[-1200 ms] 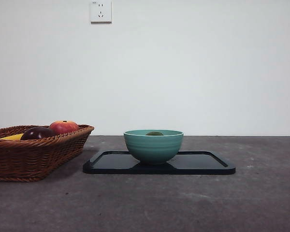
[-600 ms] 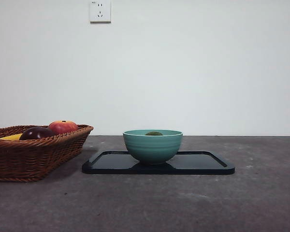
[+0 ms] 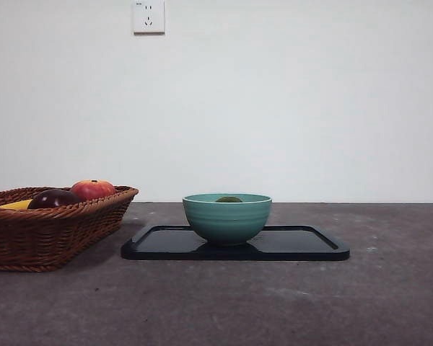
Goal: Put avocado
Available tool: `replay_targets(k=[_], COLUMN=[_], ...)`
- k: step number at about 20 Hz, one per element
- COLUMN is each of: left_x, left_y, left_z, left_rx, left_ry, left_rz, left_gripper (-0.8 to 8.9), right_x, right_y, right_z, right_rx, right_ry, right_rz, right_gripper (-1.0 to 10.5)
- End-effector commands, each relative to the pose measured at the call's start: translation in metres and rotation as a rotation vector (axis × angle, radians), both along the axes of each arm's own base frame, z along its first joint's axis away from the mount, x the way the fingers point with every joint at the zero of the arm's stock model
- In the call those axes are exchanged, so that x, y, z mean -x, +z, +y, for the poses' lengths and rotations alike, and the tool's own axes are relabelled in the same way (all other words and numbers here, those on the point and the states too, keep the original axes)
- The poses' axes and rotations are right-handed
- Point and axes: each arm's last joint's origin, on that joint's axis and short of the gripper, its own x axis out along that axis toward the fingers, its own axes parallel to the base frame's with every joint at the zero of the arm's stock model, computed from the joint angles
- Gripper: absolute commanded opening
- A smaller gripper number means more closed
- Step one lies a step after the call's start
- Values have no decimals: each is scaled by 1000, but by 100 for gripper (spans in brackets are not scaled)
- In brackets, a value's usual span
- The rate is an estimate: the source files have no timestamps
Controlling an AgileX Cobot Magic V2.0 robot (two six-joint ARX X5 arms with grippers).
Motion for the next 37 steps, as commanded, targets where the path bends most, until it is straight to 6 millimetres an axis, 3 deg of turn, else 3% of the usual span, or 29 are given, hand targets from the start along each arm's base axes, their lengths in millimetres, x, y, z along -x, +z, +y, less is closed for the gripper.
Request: replay_targets(k=[1, 17, 22, 26, 29, 33, 37], left_x=[-1, -1, -1, -1, -1, -1, -1], left_y=[-8, -7, -7, -7, -7, -7, -7], left_z=[0, -1, -1, -1, -1, -1, -1], left_rx=[-24, -13, -13, -13, -13, -13, -13], left_ry=[-2, -10, -10, -10, -10, -10, -10], left_rz=[30, 25, 25, 25, 25, 25, 25], left_gripper=[26, 26, 26, 26, 26, 26, 26], right_x=[0, 0, -7, -37, -57, -64, -65], right_y=[2, 2, -3, -38, -81, -125, -143], right_z=[1, 0, -5, -5, -9, -17, -23], right_rx=[-4, -7, 32, 29, -21, -15, 8], right_ry=[7, 5, -155, -317, -430, -522, -577], right_rz=[-12, -17, -60, -274, -449, -512, -490], right_gripper=[19, 19, 19, 19, 19, 19, 19])
